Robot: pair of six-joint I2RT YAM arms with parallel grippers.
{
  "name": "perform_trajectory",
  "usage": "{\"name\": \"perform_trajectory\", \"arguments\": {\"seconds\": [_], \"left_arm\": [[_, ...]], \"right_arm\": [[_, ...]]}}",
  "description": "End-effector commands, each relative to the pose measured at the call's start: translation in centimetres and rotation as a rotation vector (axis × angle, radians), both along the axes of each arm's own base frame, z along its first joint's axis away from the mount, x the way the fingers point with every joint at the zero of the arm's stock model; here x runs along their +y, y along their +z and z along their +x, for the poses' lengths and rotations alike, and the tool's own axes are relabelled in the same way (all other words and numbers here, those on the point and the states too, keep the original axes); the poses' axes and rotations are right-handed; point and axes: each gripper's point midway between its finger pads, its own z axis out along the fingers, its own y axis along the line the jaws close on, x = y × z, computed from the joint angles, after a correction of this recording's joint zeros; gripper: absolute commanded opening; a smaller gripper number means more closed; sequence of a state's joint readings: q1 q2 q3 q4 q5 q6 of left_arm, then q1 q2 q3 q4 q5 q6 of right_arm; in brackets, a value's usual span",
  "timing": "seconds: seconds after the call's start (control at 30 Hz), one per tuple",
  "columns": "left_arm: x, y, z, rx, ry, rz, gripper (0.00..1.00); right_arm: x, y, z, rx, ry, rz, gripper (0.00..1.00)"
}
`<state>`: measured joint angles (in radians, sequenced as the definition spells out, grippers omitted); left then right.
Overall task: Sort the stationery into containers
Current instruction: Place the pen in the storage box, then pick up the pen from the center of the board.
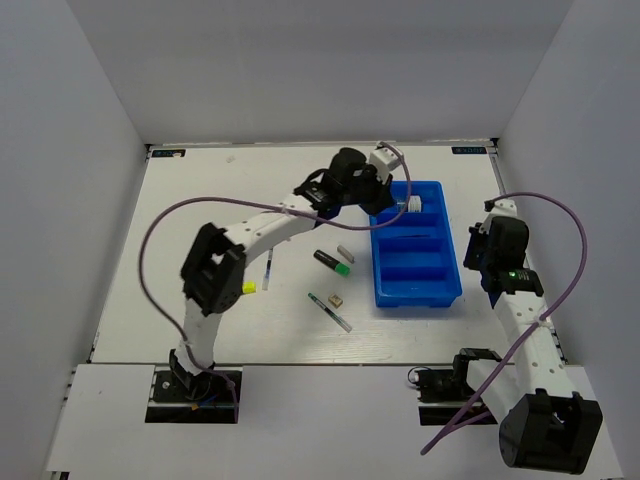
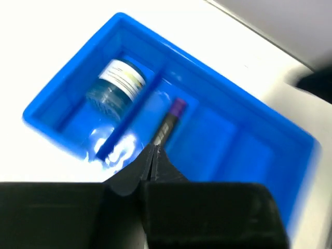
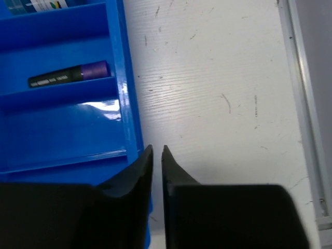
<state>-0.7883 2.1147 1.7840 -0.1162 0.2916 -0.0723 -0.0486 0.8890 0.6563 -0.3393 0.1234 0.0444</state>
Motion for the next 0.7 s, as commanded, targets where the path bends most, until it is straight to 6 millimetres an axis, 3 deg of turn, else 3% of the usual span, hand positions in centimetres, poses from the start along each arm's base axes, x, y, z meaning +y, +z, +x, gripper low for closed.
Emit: {"name": "perform_trajectory", "arguments": {"seconds": [0.0, 0.03, 0.07, 0.1, 0.17, 0.2, 0.23, 0.27, 0.33, 0.47, 0.67], "left_arm": [[5.0, 7.7, -4.7, -0.102, -0.129, 0.005, 0.13], [6.0, 4.5, -7.3, -0.058, -0.255, 0.046, 0.15], [7.4, 4.8, -7.5, -0.097, -0.288, 0.071, 0.20], [9.5, 2.7, -8.9, -0.007, -0.308, 0.147, 0.26], [11.4, 1.1, -8.6, -0.025, -0.317, 0.241, 0.33], [12.4, 0.2, -9.0, 0.013, -0.321, 0.293, 0.41], [13.1, -1.5, -9.5, 0.064, -0.330, 0.344, 0.45], [13.5, -1.7, -9.3, 0.054, -0.342, 0.369, 0.49], [13.8, -3.3, -9.0, 0.056, -0.348, 0.419, 0.51], [13.1, -4.4, -8.2, -0.004, -0.394, 0.456, 0.52], [12.6, -7.7, -8.7, -0.043, -0.490, 0.540, 0.54]], "right_arm": [[0.6, 1.2, 0.6, -0.058, 0.044, 0.011, 0.16], [1.1, 1.1, 0.5, -0.053, 0.065, 0.027, 0.24], [1.4, 1.2, 0.5, -0.056, 0.093, 0.028, 0.33], [1.7, 1.3, 0.4, -0.061, 0.106, 0.034, 0.47], [2.3, 1.2, 0.3, -0.058, 0.140, 0.050, 0.55], [2.5, 1.3, 0.4, -0.060, 0.146, 0.058, 0.58], [2.5, 1.2, 0.3, -0.055, 0.149, 0.060, 0.58], [2.8, 1.2, 0.3, -0.059, 0.162, 0.064, 0.60], [2.6, 1.1, 0.2, -0.055, 0.156, 0.067, 0.61], [2.5, 0.9, 0.2, -0.052, 0.152, 0.069, 0.61], [2.3, 0.8, 0.3, -0.047, 0.146, 0.073, 0.62]]}}
